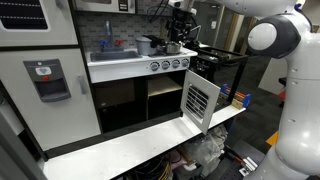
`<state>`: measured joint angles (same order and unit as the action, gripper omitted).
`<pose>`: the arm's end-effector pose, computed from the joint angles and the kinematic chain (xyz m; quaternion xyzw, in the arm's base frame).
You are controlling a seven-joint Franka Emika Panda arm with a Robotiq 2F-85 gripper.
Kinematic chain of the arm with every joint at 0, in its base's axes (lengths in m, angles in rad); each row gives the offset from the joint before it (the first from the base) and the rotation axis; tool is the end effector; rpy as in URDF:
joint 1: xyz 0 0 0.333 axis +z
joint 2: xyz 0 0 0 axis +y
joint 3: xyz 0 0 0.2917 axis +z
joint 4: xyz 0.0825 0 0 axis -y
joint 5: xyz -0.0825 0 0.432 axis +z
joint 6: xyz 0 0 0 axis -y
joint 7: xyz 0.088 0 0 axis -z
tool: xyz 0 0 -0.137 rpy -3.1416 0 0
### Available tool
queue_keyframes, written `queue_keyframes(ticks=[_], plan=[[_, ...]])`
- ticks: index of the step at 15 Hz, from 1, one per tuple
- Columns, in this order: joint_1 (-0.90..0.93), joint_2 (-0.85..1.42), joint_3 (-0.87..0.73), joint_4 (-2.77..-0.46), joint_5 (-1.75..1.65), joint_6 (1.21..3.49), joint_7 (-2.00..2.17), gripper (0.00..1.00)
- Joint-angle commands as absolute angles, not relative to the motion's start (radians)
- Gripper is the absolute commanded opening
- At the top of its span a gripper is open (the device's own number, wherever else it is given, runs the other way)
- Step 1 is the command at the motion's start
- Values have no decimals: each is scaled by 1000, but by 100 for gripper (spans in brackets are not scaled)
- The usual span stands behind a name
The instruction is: Open the kitchen cabinet, take the lid off the silver pot and put it in the kitchen cabinet
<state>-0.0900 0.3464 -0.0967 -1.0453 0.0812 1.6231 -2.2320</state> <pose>0.6958 -0.1067 0.6253 0.5112 0.8513 0.0640 0.0998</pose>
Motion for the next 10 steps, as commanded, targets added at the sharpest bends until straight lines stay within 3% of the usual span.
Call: queue_keyframes(ticks=[1,10], plan=[[-100,385,-93,-990,91,1579,-2261,100],[-106,436,-89,-913,102,1467,-2287,100]])
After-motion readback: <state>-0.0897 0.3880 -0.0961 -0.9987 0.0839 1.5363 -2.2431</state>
